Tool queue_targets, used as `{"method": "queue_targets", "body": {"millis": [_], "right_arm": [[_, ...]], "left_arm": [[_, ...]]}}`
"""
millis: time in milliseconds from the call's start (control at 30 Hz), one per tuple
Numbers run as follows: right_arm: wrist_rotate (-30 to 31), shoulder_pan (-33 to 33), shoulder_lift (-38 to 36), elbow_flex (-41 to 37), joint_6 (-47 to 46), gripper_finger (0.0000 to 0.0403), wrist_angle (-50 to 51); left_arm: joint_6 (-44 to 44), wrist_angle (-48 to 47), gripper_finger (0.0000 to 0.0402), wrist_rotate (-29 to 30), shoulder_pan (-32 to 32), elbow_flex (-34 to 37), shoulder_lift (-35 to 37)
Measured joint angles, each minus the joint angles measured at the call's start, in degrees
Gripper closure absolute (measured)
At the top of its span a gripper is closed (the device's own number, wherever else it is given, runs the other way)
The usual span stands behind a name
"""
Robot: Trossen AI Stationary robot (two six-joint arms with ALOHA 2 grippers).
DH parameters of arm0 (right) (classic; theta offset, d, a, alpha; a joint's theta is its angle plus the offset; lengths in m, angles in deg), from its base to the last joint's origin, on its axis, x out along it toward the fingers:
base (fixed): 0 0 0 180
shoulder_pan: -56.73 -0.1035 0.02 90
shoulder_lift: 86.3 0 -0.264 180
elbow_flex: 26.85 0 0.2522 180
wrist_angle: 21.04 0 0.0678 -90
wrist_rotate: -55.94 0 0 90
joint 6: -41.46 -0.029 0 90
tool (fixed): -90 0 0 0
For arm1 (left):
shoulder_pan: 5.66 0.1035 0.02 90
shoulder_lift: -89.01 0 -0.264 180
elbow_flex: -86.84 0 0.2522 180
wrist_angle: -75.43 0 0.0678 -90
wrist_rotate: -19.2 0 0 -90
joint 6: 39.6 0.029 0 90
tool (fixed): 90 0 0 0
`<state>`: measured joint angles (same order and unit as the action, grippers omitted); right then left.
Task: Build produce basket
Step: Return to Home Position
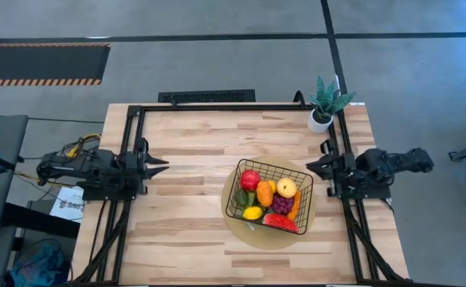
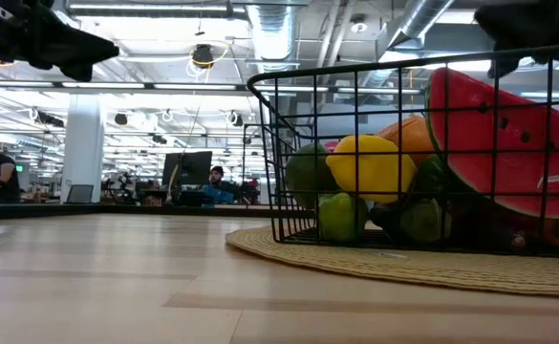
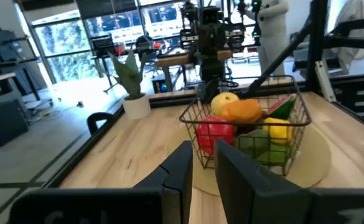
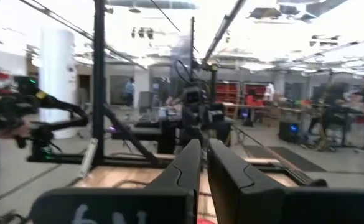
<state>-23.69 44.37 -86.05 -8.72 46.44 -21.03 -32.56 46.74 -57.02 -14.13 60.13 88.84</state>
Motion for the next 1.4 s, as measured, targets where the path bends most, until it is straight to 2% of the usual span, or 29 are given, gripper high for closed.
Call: {"method": "queue_targets", "body": {"millis": [167, 400, 667, 867, 967, 1233, 1400], "right_arm": [[-0.2, 4.8, 0.0, -0.3, -1.9, 0.0351, 0.0], [-6.2, 13.5, 0.0, -0.3, -9.0, 0.0351, 5.3], [-7.4, 20.5, 0.0, -0.3, -7.5, 0.0351, 3.2], [-10.9, 22.3, 0.0, -0.3, -9.5, 0.0351, 5.5], [-11.1, 22.2, 0.0, -0.3, -9.5, 0.0351, 6.5], [-11.1, 22.2, 0.0, -0.2, -9.5, 0.0351, 5.4], [-11.1, 22.2, 0.0, -0.2, -9.5, 0.0351, 7.3]], "left_arm": [[1.6, 2.7, 0.0346, 1.4, 0.0, 0.7, 0.0], [3.0, 3.5, 0.0346, 1.6, 1.7, 0.7, 0.0], [2.9, 1.7, 0.0346, 1.9, 3.6, 0.7, 0.0], [0.9, -0.5, 0.0346, -3.1, 3.6, 0.7, 0.0], [0.3, -0.5, 0.0346, -2.8, 3.6, 1.8, 0.0], [-1.8, 8.8, 0.0346, -1.9, 3.6, 9.1, -0.1], [-3.1, 10.0, 0.0346, -2.5, 3.6, 9.7, -0.1]]}}
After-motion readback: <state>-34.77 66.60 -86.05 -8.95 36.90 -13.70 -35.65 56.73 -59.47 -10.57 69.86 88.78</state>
